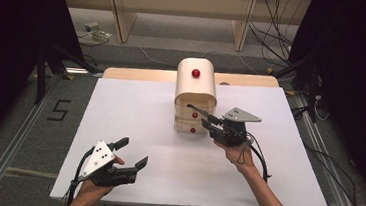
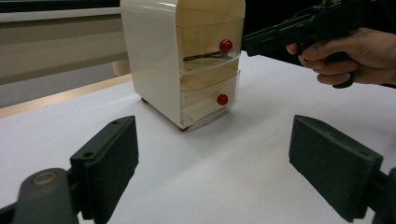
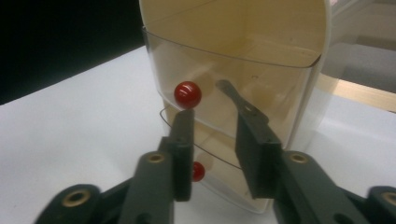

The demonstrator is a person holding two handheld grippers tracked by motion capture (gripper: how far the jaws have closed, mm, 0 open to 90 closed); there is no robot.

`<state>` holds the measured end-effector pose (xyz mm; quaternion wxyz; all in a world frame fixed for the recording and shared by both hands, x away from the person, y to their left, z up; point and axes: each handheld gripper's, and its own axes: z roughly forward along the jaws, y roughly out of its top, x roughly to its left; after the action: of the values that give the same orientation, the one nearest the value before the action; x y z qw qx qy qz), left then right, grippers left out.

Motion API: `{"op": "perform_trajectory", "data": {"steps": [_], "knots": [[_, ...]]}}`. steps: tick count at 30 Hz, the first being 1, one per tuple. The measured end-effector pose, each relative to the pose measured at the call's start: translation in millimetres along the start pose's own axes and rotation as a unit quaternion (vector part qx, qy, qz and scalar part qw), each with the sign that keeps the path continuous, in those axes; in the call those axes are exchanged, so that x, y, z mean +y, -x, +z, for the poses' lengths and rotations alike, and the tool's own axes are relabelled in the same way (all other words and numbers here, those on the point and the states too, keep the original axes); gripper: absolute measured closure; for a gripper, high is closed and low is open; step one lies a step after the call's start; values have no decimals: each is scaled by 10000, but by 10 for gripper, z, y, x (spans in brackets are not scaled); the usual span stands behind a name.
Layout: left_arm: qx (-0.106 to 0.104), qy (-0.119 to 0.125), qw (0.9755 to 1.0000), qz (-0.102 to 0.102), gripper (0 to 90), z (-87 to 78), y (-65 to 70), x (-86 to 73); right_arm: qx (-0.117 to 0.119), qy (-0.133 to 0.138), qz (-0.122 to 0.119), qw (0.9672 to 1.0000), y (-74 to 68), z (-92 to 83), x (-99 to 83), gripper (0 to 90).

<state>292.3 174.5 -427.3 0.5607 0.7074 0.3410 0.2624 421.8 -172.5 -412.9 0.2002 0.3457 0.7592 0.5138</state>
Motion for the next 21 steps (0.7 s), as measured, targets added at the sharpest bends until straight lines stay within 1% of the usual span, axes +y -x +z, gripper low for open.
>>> {"op": "perform_trajectory", "data": {"steps": [5, 7, 16, 21], "knots": [[-2, 1, 10000, -3, 157, 6, 7, -3, 65, -25, -7, 10000, -20, -39, 1, 614], [1, 1, 10000, 11, 157, 2, 8, -2, 91, 8, 1, 10000, -29, -50, 5, 589], [1, 4, 10000, -2, 156, -1, 7, -1, 145, 63, 107, 9998, -38, -148, 12, 489], [-3, 4, 10000, -1, 156, -3, 7, -1, 190, 150, 127, 9996, -42, -213, -3, 463]]}}
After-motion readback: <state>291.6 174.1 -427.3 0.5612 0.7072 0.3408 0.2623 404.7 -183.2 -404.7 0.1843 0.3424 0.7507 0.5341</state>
